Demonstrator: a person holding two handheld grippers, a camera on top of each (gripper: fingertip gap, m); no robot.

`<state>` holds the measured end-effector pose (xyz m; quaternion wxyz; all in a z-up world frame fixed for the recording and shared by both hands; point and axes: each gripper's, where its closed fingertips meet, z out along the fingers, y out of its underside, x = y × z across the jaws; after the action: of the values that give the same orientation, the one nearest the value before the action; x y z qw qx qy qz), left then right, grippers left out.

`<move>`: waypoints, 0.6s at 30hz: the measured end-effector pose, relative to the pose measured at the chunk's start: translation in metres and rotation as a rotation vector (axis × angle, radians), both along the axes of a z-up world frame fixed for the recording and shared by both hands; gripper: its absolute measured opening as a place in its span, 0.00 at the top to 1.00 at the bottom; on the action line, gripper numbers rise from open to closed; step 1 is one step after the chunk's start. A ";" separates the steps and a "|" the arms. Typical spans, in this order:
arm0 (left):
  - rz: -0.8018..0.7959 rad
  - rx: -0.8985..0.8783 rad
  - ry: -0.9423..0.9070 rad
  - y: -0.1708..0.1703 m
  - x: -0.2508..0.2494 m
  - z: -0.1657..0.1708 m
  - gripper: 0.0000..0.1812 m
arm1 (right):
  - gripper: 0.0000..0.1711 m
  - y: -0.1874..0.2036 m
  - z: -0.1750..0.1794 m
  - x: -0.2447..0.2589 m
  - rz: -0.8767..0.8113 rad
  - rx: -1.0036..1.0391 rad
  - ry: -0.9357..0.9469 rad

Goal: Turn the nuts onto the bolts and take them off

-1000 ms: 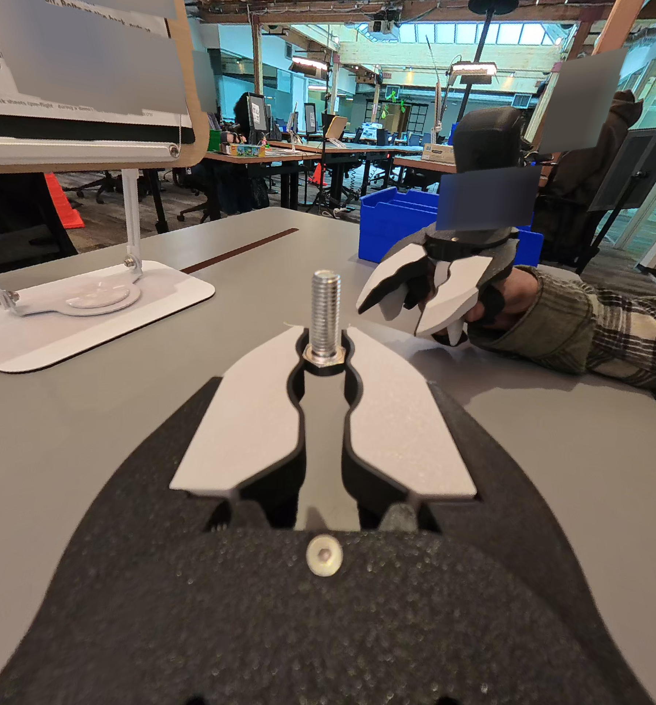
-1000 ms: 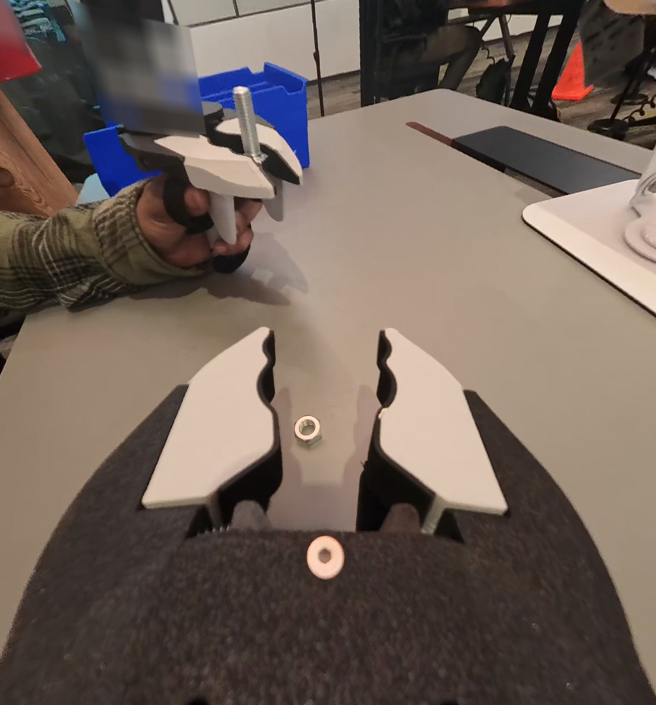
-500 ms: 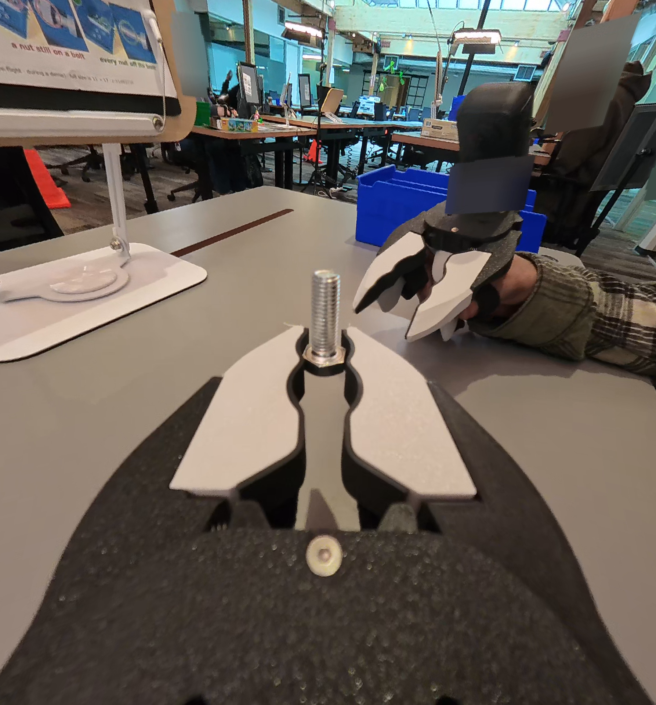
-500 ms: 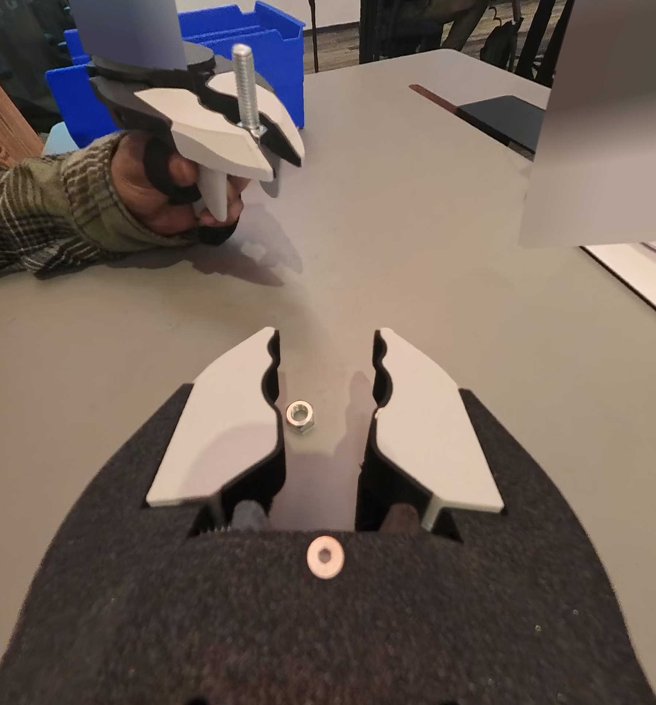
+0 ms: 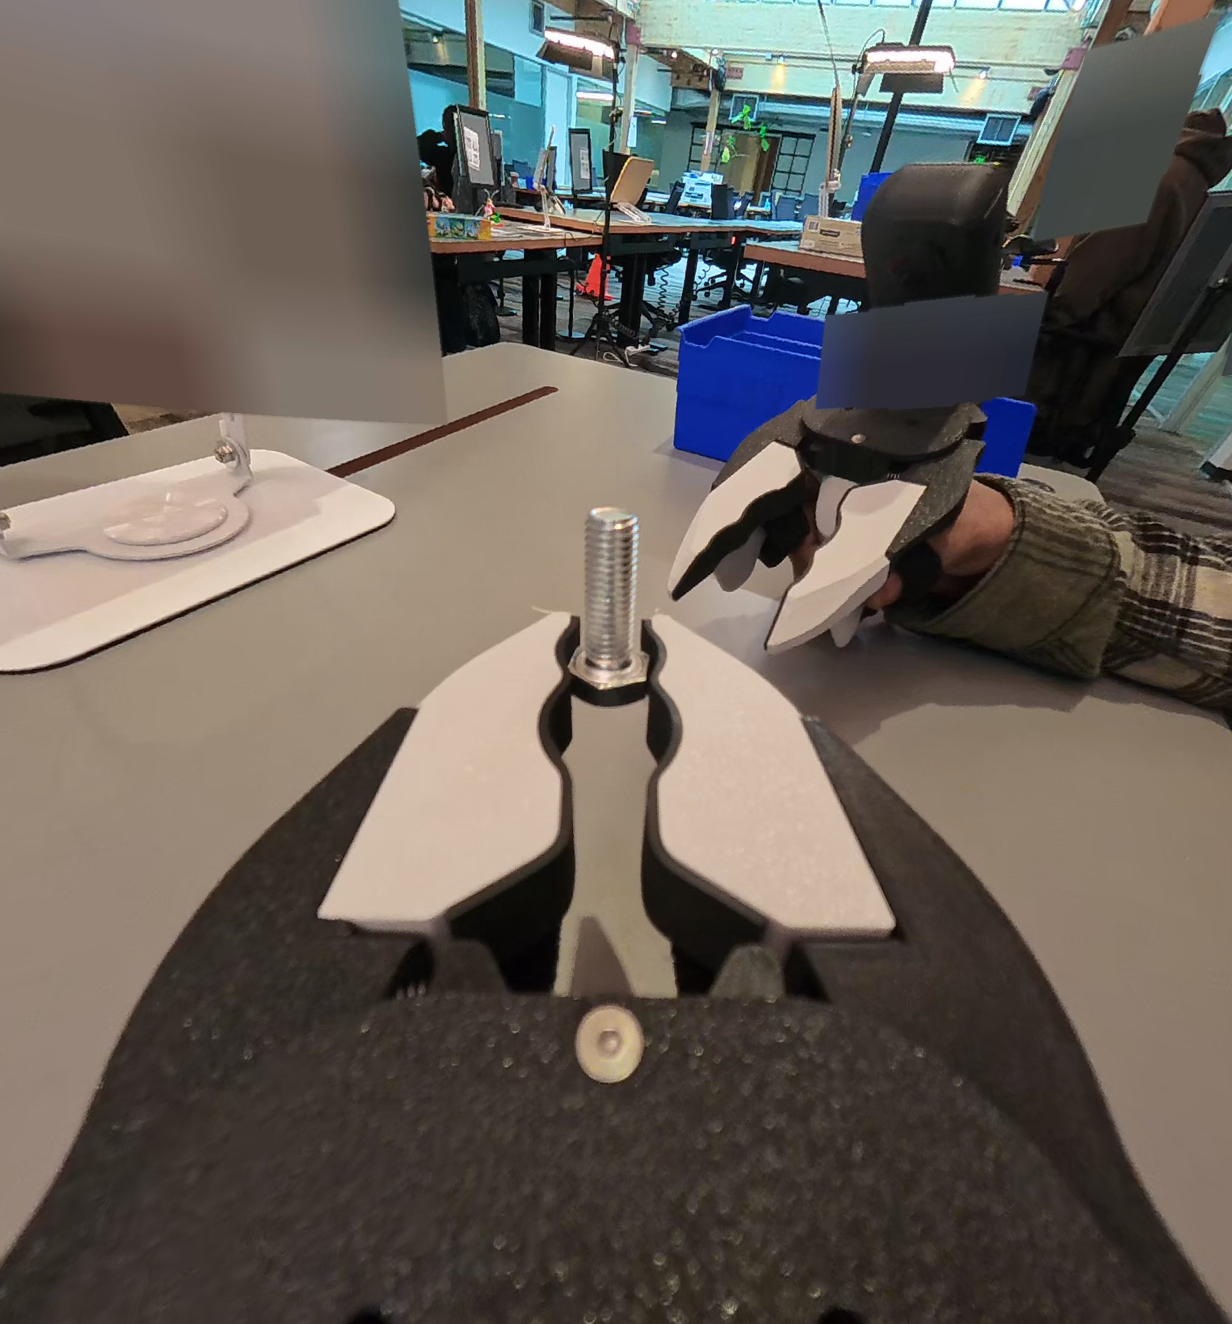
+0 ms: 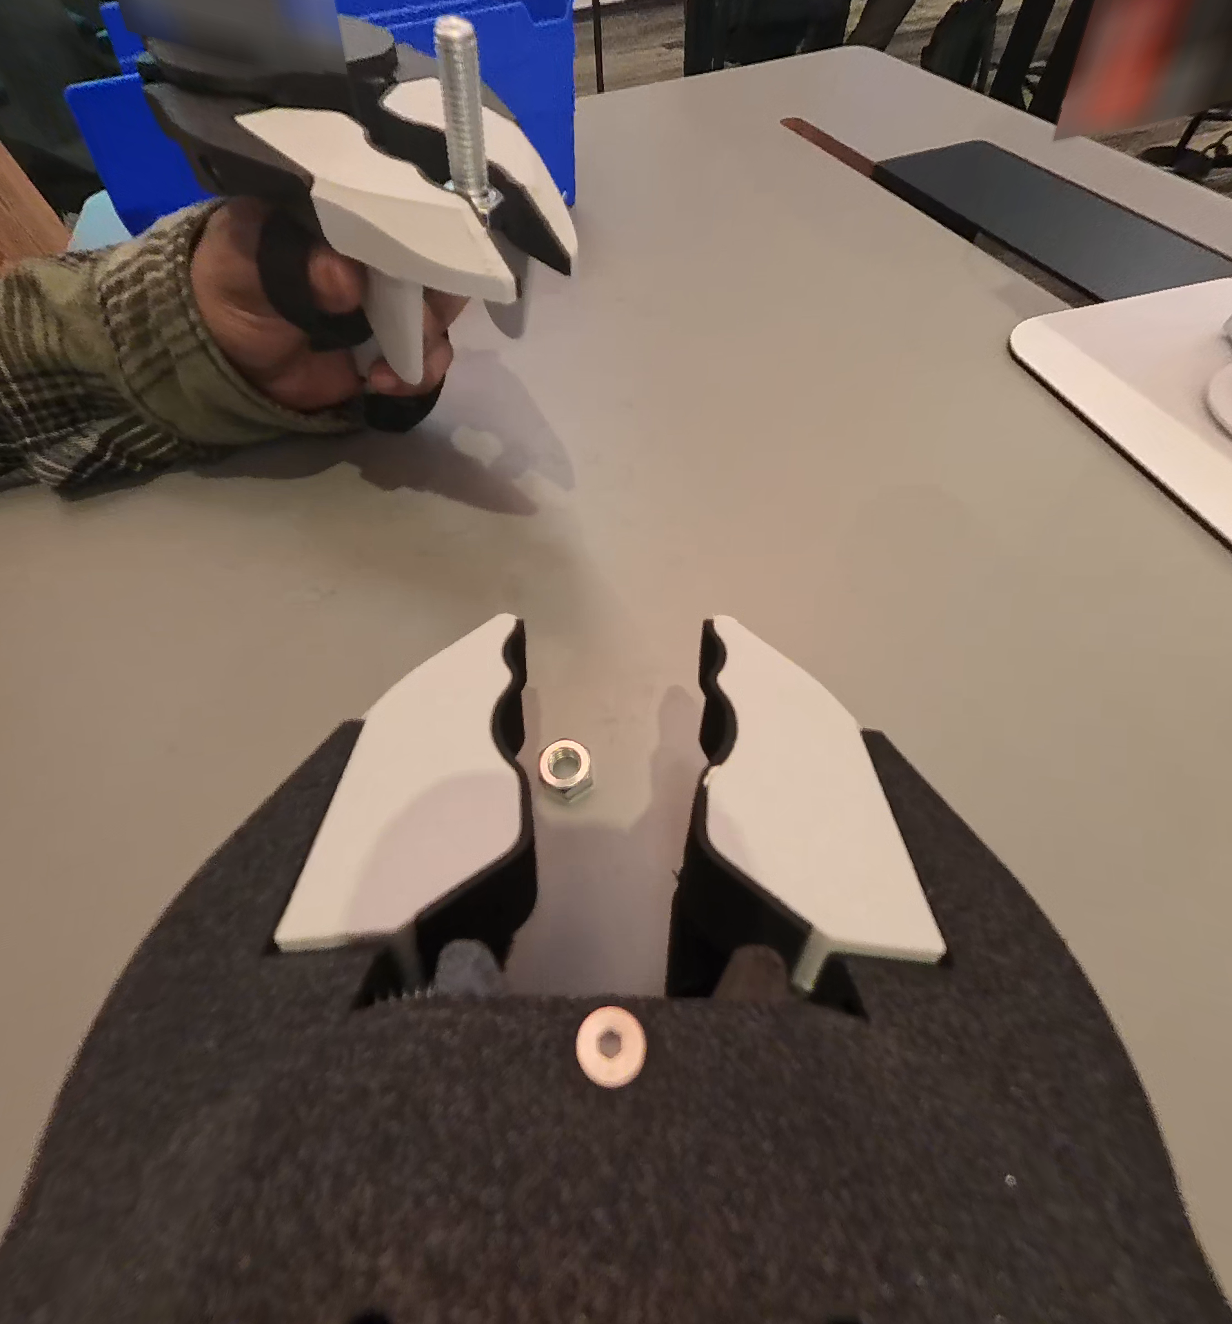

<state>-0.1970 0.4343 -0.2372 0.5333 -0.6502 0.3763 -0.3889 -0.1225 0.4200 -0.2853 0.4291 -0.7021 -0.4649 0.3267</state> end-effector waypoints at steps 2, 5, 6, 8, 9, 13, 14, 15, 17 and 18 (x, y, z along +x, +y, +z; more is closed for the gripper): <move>0.003 0.006 0.002 0.000 -0.001 0.001 0.91 | 0.73 0.001 0.000 0.000 -0.005 0.007 0.002; 0.000 -0.014 -0.004 0.001 -0.001 -0.002 0.91 | 0.73 0.001 -0.003 0.001 -0.006 -0.017 0.007; -0.002 -0.019 -0.002 0.001 0.000 -0.003 0.91 | 0.73 0.002 -0.003 0.001 -0.007 -0.021 0.005; 0.003 -0.012 -0.001 0.001 -0.001 -0.002 0.91 | 0.73 0.002 -0.002 0.001 -0.009 -0.012 0.008; 0.003 -0.007 -0.002 0.001 -0.001 -0.001 0.91 | 0.73 0.002 -0.002 0.001 -0.007 -0.009 0.007; 0.001 -0.012 0.009 0.001 -0.001 -0.003 0.91 | 0.73 0.001 -0.004 0.001 -0.005 -0.011 -0.003; 0.003 -0.014 0.006 0.002 -0.001 -0.003 0.91 | 0.73 0.001 -0.005 0.001 -0.004 -0.017 -0.004; 0.001 -0.019 0.004 0.002 -0.001 -0.003 0.91 | 0.73 0.001 -0.005 0.001 0.000 -0.024 -0.006; 0.002 -0.019 0.004 0.001 -0.001 -0.003 0.91 | 0.72 -0.001 -0.007 0.001 0.012 -0.031 -0.016; 0.004 -0.015 0.003 0.001 -0.001 -0.002 0.91 | 0.71 -0.003 -0.008 0.002 0.024 -0.035 -0.032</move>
<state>-0.1980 0.4356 -0.2392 0.5286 -0.6556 0.3728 -0.3896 -0.1208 0.4173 -0.2936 0.4055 -0.7089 -0.4744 0.3286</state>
